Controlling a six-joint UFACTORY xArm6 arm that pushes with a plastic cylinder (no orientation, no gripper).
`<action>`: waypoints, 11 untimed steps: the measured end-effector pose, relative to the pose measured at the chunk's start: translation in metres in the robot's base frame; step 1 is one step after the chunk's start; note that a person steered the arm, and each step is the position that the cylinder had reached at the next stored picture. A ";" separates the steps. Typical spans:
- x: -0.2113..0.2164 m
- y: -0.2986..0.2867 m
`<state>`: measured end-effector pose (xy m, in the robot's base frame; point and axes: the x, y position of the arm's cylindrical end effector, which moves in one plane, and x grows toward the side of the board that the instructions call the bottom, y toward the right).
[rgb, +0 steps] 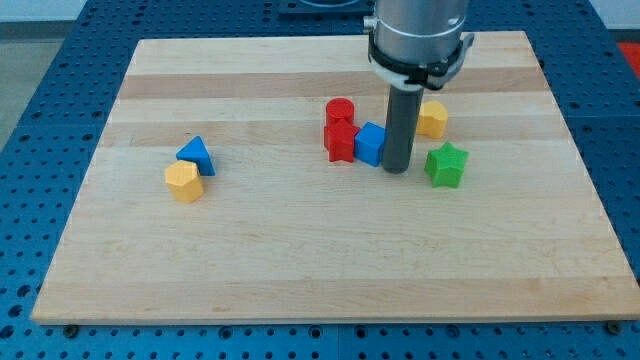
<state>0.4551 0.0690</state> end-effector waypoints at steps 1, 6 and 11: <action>0.036 -0.031; 0.062 -0.266; -0.016 -0.247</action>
<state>0.4388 -0.1776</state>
